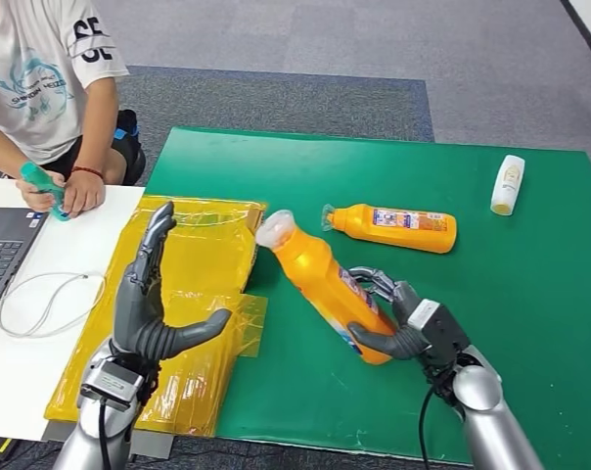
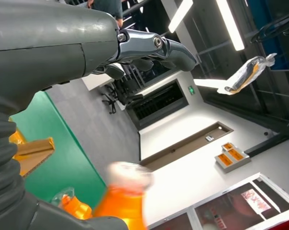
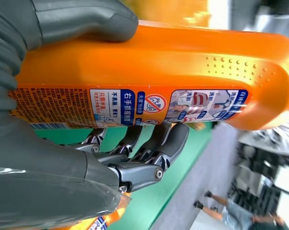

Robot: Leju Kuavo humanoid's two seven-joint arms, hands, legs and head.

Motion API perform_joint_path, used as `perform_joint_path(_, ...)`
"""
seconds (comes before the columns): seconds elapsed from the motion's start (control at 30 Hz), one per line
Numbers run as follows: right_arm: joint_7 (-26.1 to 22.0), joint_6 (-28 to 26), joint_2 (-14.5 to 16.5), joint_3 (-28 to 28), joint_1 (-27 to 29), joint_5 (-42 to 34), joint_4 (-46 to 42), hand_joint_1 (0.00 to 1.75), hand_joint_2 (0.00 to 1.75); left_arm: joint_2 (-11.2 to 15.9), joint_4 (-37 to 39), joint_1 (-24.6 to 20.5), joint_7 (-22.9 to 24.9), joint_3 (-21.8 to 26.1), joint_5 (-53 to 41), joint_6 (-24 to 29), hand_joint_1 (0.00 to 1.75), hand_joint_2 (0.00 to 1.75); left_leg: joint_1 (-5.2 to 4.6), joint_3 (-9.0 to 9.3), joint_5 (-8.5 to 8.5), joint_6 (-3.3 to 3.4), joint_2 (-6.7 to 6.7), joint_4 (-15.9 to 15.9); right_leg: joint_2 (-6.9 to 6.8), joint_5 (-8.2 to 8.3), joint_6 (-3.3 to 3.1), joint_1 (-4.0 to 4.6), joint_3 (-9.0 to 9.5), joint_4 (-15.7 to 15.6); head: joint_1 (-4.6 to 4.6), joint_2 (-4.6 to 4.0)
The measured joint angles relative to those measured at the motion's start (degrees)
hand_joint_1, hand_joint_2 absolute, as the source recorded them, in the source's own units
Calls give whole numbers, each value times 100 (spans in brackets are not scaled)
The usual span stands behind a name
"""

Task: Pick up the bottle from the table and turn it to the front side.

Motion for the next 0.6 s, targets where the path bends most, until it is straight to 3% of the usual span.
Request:
perform_joint_path(0.43, -93, 517, 450, -600, 255, -693, -270, 175, 175, -109, -12, 135, 21, -24, -45, 91, 0, 175, 0, 0, -1, 0, 1, 0, 0, -1, 1, 0, 0, 0, 0, 0)
perform_joint_path(0.6, -224, 514, 533, -597, 303, -492, -448, 175, 175, -153, 233, 88, 191, 147, 551, -285, 0, 175, 0, 0, -1, -1, 1, 0, 0, -1, 1, 0, -1, 0, -1, -1)
